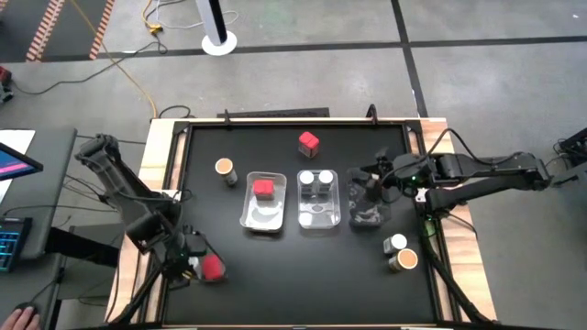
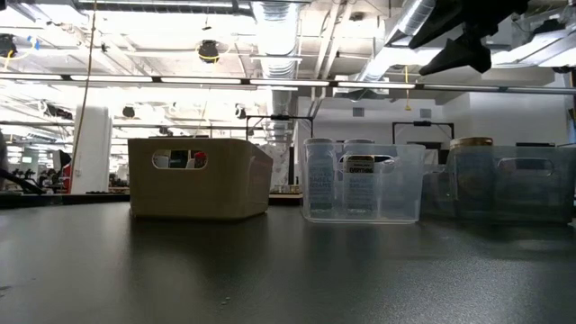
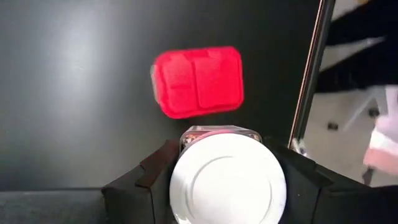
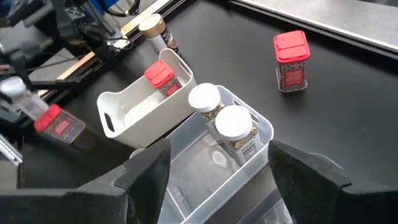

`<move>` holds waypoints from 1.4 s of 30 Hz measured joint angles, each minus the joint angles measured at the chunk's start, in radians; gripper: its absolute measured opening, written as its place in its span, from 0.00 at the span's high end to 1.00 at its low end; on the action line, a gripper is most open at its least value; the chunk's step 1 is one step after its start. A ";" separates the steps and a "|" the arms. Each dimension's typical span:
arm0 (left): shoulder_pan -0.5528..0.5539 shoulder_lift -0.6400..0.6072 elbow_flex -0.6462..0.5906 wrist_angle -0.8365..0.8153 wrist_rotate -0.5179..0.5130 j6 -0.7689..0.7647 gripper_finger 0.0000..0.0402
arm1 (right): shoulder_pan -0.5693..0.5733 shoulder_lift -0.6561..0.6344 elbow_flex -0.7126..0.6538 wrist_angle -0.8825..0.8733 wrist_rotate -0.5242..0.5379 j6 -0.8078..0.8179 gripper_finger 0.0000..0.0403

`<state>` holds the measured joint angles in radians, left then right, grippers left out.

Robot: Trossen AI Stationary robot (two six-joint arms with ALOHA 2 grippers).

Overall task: Sort spices by type
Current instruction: Put the left white seasoning bottle into the transparent bin

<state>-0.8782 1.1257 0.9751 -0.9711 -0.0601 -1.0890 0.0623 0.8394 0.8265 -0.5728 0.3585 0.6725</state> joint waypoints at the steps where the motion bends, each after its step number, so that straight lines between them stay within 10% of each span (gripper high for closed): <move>1: 0.009 -0.002 0.029 -0.037 -0.013 -0.009 0.52 | 0.004 0.000 0.000 0.000 0.000 0.000 0.26; 15: 0.468 0.067 0.420 -0.223 -0.171 0.314 0.51 | 0.036 -0.005 0.002 -0.010 0.000 -0.003 0.26; 42: 0.881 0.899 1.161 -0.065 -0.059 0.913 0.50 | -0.053 -0.228 0.183 -0.533 0.009 0.034 0.26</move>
<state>0.0028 2.0243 2.1365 -1.0357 -0.1194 -0.1757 0.0095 0.6112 1.0092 -1.1060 0.3676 0.7067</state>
